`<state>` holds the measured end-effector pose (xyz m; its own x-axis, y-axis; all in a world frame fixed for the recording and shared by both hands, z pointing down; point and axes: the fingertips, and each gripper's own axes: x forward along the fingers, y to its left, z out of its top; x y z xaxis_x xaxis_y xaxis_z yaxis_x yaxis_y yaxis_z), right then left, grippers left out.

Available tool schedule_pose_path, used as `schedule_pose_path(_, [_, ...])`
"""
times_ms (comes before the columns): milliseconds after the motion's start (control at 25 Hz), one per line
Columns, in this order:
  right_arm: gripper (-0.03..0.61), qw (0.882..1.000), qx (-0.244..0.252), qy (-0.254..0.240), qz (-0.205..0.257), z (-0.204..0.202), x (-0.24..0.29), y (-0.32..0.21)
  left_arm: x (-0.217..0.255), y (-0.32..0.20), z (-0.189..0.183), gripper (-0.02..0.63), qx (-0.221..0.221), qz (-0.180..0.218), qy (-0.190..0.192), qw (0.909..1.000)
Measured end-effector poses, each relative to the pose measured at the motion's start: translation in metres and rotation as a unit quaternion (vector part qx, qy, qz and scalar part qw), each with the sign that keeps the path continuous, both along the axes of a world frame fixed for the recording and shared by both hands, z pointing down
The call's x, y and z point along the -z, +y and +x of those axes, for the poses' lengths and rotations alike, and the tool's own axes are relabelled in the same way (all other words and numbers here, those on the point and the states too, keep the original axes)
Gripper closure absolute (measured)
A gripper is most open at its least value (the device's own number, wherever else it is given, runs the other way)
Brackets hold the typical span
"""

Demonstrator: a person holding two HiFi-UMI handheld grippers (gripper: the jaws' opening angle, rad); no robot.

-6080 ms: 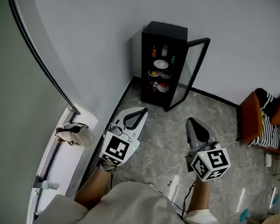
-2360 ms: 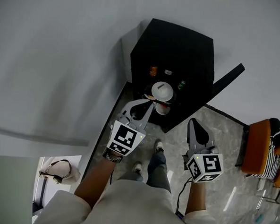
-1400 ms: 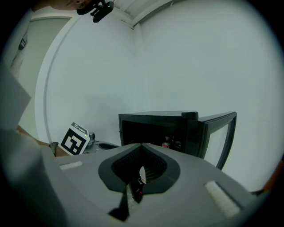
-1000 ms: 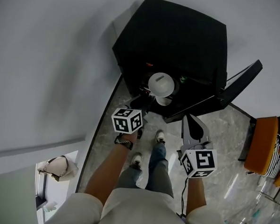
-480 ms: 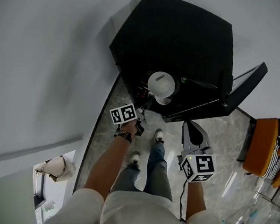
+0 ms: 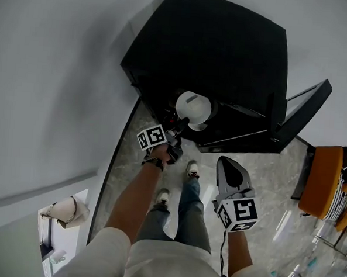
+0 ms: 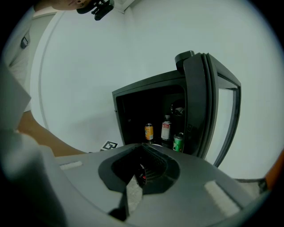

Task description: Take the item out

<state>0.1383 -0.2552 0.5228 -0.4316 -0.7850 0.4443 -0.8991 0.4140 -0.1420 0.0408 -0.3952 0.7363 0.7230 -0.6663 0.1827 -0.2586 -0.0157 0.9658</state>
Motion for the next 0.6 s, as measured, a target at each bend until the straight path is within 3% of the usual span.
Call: schedule_pose_path(600, [0.572,1.0,0.014,0.001,-0.024,0.001,-0.019,0.008,-0.015,-0.022,0.024,0.396,0.02,-0.032,0.038,0.9986])
